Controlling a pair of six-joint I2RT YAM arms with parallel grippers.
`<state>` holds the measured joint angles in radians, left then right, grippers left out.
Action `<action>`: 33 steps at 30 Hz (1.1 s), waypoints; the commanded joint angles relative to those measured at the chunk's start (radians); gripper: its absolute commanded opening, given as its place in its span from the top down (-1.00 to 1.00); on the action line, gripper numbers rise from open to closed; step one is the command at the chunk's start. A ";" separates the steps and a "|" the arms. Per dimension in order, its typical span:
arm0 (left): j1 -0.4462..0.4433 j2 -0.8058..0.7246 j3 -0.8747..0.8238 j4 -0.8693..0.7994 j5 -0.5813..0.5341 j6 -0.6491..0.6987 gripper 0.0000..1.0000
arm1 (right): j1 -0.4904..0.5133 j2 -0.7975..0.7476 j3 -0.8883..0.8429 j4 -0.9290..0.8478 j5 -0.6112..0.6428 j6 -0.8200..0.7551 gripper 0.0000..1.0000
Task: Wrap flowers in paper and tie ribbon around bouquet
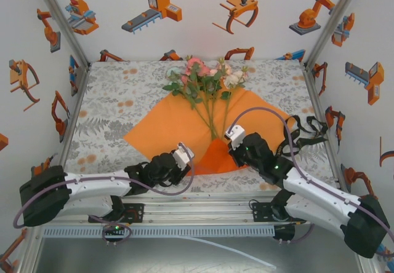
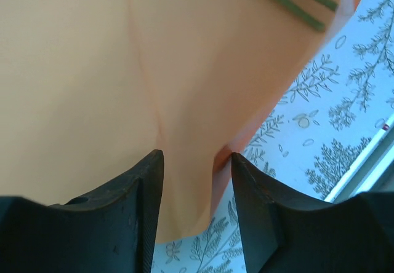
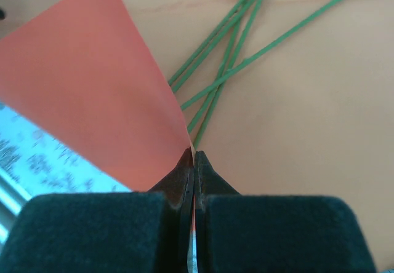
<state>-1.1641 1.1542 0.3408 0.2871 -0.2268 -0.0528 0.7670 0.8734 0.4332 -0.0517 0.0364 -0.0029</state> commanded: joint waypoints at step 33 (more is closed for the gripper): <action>0.136 0.267 0.212 0.108 0.070 -0.107 -0.06 | -0.205 0.558 0.195 0.163 0.183 0.190 0.44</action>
<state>-1.0325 1.4723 0.5156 0.4335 -0.1383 -0.1390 0.5686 1.4185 0.5827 0.1452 0.1856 0.1562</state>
